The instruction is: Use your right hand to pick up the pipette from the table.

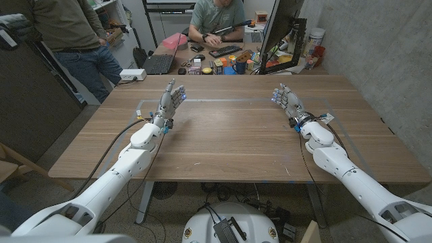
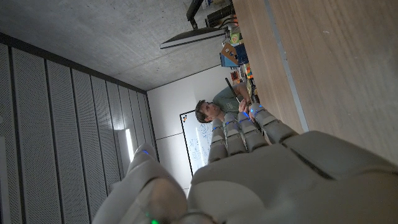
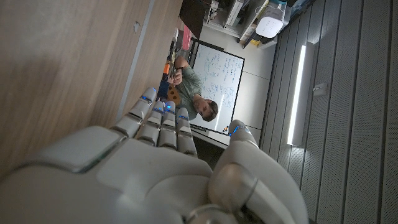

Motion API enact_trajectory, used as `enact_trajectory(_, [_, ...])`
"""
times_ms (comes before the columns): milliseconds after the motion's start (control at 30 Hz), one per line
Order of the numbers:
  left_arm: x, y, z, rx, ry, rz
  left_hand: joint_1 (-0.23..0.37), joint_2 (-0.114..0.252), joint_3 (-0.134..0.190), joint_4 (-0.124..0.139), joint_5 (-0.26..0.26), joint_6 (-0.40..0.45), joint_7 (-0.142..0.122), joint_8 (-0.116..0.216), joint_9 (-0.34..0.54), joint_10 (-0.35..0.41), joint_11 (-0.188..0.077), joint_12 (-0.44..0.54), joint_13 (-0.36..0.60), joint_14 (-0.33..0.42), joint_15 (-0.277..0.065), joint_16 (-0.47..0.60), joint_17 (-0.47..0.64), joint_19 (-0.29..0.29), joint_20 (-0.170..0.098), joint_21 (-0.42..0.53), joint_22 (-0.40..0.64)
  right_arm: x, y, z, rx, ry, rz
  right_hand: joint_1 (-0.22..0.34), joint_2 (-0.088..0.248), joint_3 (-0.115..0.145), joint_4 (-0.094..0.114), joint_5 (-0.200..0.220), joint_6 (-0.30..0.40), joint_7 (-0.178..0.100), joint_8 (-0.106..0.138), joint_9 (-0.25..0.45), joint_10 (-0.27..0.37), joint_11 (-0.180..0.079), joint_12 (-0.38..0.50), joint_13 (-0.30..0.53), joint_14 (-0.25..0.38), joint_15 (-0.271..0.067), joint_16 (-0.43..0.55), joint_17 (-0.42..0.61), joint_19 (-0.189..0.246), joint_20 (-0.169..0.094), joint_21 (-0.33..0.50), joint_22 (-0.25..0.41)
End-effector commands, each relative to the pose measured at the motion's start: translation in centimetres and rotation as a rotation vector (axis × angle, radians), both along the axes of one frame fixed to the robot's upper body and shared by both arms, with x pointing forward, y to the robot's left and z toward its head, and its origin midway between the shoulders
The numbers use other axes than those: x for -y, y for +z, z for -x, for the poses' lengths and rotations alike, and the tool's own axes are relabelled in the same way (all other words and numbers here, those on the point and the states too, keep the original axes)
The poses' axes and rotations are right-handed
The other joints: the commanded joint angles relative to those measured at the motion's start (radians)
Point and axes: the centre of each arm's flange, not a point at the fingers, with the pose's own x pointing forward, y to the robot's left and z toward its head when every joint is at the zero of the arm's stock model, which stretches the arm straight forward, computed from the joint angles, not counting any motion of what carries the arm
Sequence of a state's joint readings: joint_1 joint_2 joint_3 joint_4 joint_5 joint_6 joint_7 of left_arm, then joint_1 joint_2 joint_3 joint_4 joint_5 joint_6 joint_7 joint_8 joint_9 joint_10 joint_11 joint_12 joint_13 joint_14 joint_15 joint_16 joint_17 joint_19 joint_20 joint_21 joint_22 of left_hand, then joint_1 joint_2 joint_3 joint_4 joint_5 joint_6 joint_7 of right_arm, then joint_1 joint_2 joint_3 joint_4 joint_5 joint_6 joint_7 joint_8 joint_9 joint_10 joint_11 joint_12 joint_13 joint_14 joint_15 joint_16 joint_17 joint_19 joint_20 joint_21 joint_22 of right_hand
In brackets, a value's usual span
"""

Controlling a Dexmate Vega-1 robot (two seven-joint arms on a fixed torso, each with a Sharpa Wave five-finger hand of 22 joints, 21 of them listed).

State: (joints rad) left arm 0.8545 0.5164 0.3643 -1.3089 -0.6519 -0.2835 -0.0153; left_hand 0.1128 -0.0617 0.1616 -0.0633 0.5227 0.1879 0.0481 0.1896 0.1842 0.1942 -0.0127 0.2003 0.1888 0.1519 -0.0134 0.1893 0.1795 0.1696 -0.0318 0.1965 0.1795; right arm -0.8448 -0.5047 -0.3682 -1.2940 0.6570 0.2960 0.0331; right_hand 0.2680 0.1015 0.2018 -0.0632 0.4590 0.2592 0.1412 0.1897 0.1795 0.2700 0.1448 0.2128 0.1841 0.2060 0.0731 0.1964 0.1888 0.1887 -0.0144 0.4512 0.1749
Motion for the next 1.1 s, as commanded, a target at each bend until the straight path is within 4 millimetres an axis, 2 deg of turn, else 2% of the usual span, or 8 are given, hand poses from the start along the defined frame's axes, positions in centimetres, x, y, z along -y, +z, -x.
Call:
enact_trajectory(33, [-0.5, -0.5, 0.1, -0.018, 0.017, 0.006, 0.01, 0.001, 0.006, 0.0, 0.005, 0.011, 0.003, 0.008, 0.005, 0.007, 0.002, 0.005, 0.001, 0.009, 0.001, 0.005, 0.005, 0.009, -0.001, 0.007, 0.002, 0.1, -0.2, -0.1, 0.003, 0.003, -0.009, 0.011, 0.001, 0.006, -0.002, 0.005, 0.008, 0.009, 0.005, 0.003, 0.008, 0.002, 0.005, 0.004, 0.009, -0.002, 0.004, 0.001, 0.007, 0.0, 0.003, 0.003])
enact_trajectory(300, [-0.7, -0.7, 0.0, -0.021, 0.014, 0.006, 0.01, 0.002, 0.005, 0.0, 0.005, 0.013, 0.005, 0.009, 0.005, 0.006, 0.003, 0.004, 0.001, 0.009, 0.003, 0.004, 0.005, 0.009, 0.0, 0.006, 0.002, 0.0, 0.7, 1.0, 0.049, -0.037, 0.037, 0.013, 0.003, 0.005, -0.004, 0.005, 0.01, 0.008, 0.005, 0.003, 0.014, 0.003, 0.007, 0.004, 0.012, -0.004, 0.004, 0.001, 0.008, 0.0, 0.0, 0.003])
enact_trajectory(433, [-0.7, -0.7, -0.3, -0.023, 0.01, 0.007, 0.011, 0.002, 0.005, 0.0, 0.005, 0.013, 0.005, 0.009, 0.005, 0.005, 0.004, 0.004, 0.002, 0.008, 0.004, 0.004, 0.005, 0.008, 0.003, 0.006, 0.002, -0.1, 1.9, 2.6, 0.077, -0.113, 0.131, 0.021, 0.003, 0.008, -0.01, 0.006, 0.023, 0.001, 0.009, 0.003, 0.026, -0.001, 0.011, 0.004, 0.027, -0.006, 0.007, -0.002, 0.025, 0.011, 0.001, 0.003])
enact_trajectory(600, [-0.7, -0.7, -0.9, -0.027, 0.001, 0.003, 0.011, 0.002, 0.004, -0.001, 0.005, 0.014, 0.006, 0.009, 0.005, 0.004, 0.004, 0.003, 0.002, 0.008, 0.004, 0.004, 0.005, 0.007, 0.005, 0.006, 0.002, -0.2, 2.9, 4.6, 0.08, -0.212, 0.244, 0.037, -0.003, 0.01, -0.024, 0.009, 0.041, -0.003, 0.012, 0.003, 0.045, -0.012, 0.015, 0.004, 0.07, -0.017, 0.014, -0.006, 0.072, 0.028, 0.009, 0.004])
enact_trajectory(667, [-0.6, -0.6, -1.2, -0.025, -0.009, 0.002, 0.011, 0.003, 0.004, -0.001, 0.005, 0.014, 0.006, 0.009, 0.005, 0.004, 0.006, 0.003, 0.002, 0.008, 0.004, 0.004, 0.005, 0.007, 0.006, 0.005, 0.002, -0.3, 3.1, 5.5, 0.081, -0.262, 0.291, 0.049, -0.01, 0.011, -0.035, 0.01, 0.052, -0.004, 0.013, 0.003, 0.06, -0.011, 0.018, 0.004, 0.1, -0.013, 0.018, -0.006, 0.117, 0.033, 0.018, 0.005])
enact_trajectory(700, [-0.6, -0.5, -1.3, -0.028, -0.008, -0.001, 0.011, 0.003, 0.004, -0.001, 0.005, 0.015, 0.006, 0.01, 0.005, 0.004, 0.006, 0.003, 0.002, 0.008, 0.004, 0.004, 0.005, 0.007, 0.007, 0.005, 0.002, -0.4, 3.2, 5.9, 0.08, -0.295, 0.312, 0.064, -0.011, 0.016, -0.045, 0.011, 0.069, -0.009, 0.016, 0.004, 0.067, -0.013, 0.018, 0.005, 0.127, -0.009, 0.02, -0.006, 0.17, 0.042, 0.031, 0.005])
enact_trajectory(800, [-0.5, -0.4, -1.8, -0.025, -0.021, -0.002, 0.011, 0.003, 0.003, -0.001, 0.005, 0.015, 0.006, 0.01, 0.005, 0.004, 0.005, 0.003, 0.002, 0.008, 0.003, 0.004, 0.005, 0.006, 0.007, 0.005, 0.002, -0.8, 3.5, 7.2, 0.078, -0.376, 0.388, 0.106, -0.009, 0.022, -0.071, 0.006, 0.136, -0.013, 0.031, 0.006, 0.12, -0.022, 0.034, 0.007, 0.196, 0.029, 0.03, -0.004, 0.254, 0.06, 0.044, 0.003])
enact_trajectory(1100, [-0.2, 0.0, -3.4, -0.031, -0.059, -0.017, 0.012, 0.004, 0.002, -0.001, 0.005, 0.018, 0.008, 0.011, 0.006, 0.006, 0.003, 0.004, 0.002, 0.008, 0.004, 0.004, 0.005, 0.006, 0.008, 0.005, 0.002, -3.3, 4.0, 11.1, 0.082, -0.697, 0.648, 0.152, -0.008, 0.023, -0.087, -0.011, 0.2, -0.02, 0.038, 0.009, 0.166, -0.025, 0.044, 0.008, 0.293, 0.069, 0.046, -0.001, 0.366, 0.092, 0.062, 0.001])
